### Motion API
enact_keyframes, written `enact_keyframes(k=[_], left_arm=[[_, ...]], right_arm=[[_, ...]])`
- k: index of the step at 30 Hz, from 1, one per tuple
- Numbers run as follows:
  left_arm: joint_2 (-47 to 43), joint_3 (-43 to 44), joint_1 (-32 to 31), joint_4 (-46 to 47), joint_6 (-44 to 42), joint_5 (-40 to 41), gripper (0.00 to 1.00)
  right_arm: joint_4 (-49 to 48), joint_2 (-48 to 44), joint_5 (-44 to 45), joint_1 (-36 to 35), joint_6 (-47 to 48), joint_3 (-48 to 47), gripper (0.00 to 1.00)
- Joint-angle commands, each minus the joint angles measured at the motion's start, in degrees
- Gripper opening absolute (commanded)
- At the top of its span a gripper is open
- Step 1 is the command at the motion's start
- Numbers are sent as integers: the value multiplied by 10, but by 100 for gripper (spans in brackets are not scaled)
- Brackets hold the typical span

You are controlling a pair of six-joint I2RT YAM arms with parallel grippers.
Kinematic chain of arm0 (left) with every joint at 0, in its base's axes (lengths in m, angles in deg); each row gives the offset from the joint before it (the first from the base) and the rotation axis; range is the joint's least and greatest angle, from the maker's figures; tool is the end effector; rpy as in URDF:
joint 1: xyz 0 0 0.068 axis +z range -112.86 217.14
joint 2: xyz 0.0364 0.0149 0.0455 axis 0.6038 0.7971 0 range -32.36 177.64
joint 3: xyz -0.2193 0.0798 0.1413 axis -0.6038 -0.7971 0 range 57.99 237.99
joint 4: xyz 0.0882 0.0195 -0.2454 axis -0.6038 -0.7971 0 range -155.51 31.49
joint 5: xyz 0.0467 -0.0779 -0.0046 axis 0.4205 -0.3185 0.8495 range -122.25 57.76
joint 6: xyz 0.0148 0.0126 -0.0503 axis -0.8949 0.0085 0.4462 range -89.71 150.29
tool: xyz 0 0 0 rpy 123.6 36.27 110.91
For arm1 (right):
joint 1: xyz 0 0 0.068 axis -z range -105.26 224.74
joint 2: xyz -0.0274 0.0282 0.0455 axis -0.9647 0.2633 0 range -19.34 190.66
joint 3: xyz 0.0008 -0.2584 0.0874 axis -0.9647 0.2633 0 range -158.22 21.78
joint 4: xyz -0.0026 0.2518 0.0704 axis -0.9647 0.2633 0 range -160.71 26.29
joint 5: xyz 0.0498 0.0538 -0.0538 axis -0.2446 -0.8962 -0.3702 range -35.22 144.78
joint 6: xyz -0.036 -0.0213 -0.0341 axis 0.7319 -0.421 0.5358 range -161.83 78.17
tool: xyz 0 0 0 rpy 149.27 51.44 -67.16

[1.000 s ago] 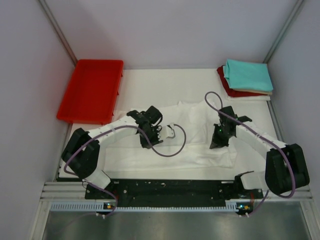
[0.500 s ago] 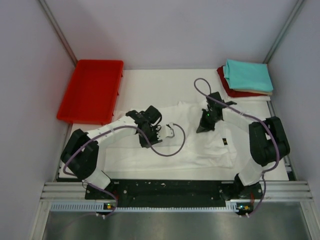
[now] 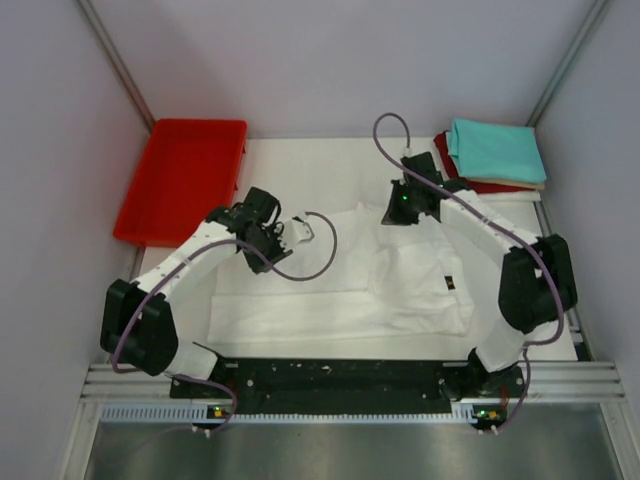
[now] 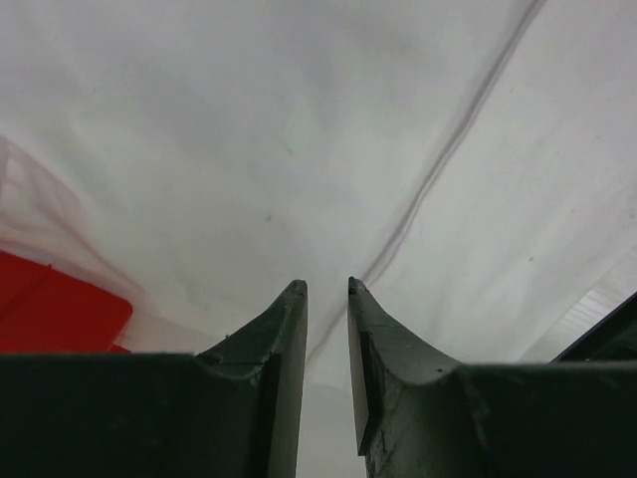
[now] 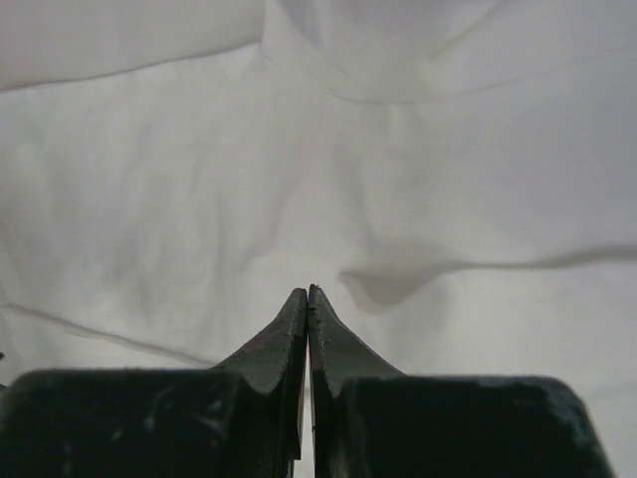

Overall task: Fold and stack the t-shirts
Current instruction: Fold the flattened tshirt in 1/3 of the way, then grap the side of the flattened tshirt furthest away from the robot with both arms

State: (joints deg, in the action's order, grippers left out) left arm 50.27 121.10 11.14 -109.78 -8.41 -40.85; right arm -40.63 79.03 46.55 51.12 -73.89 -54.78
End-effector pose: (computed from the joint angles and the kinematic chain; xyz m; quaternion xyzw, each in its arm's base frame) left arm 0.2431 -0.1246 0.2469 0.5367 0.8239 -0.0551 0.1736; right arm 0.3421 0.1551 0.2533 0.0461 0.9420 0.2119 0.2563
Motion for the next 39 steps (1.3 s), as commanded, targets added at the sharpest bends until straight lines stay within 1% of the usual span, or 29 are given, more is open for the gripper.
enact_keyframes(k=[1, 2, 6, 9, 11, 12, 13, 14, 15, 16, 17, 22, 25, 26, 27, 29, 30, 31, 32, 35, 39], left_arm=[[-32, -4, 49, -21, -8, 11, 28], [-33, -10, 63, -22, -9, 14, 29], [-21, -40, 104, -19, -10, 39, 28], [-34, -65, 127, -37, -17, 28, 29], [-66, -89, 127, -52, -40, 13, 32], [-85, -99, 127, -65, -56, 3, 34], [-101, -109, 127, -82, -76, -13, 36], [-113, -115, 127, -108, -98, -38, 39], [-113, -120, 126, -131, -114, -54, 43], [-112, -128, 126, -148, -127, -64, 46], [-113, -137, 123, -160, -137, -67, 50], [-135, -190, 116, -212, -190, -31, 50], [-142, -214, 106, -213, -198, -20, 51], [-140, -221, 98, -204, -191, -16, 52], [-136, -226, 90, -195, -182, -13, 52], [-132, -221, 76, -179, -167, -16, 52], [-132, -219, 69, -175, -162, -15, 52], [-131, -219, 64, -174, -161, -13, 52], [-130, -219, 60, -173, -161, -13, 52], [-128, -222, 39, -165, -162, -1, 54], [-100, -250, -40, -125, -136, 46, 54]], right_arm=[[24, -123, 98, 46, 40, 83, 0], [23, -139, 105, 61, 44, 102, 0], [23, -180, 102, 111, 51, 171, 7], [24, -217, 113, 123, 39, 223, 22], [34, -261, 131, 131, 2, 262, 24], [53, -284, 146, 133, -20, 271, 32], [69, -310, 155, 132, -39, 280, 38], [90, -332, 157, 132, -55, 285, 64], [105, -358, 156, 133, -75, 292, 93], [116, -380, 153, 132, -98, 299, 99], [134, -398, 145, 133, -125, 303, 99], [222, -477, 61, 133, -231, 338, 99], [239, -526, 19, 132, -314, 396, 98], [242, -540, 16, 132, -335, 411, 94], [250, -549, 20, 133, -349, 421, 85], [280, -547, 28, 133, -379, 432, 62], [297, -541, 32, 133, -390, 435, 55], [314, -531, 44, 132, -401, 434, 52], [333, -519, 60, 133, -408, 432, 51], [366, -487, 114, 133, -432, 424, 53], [372, -438, 149, 133, -461, 427, 58]])
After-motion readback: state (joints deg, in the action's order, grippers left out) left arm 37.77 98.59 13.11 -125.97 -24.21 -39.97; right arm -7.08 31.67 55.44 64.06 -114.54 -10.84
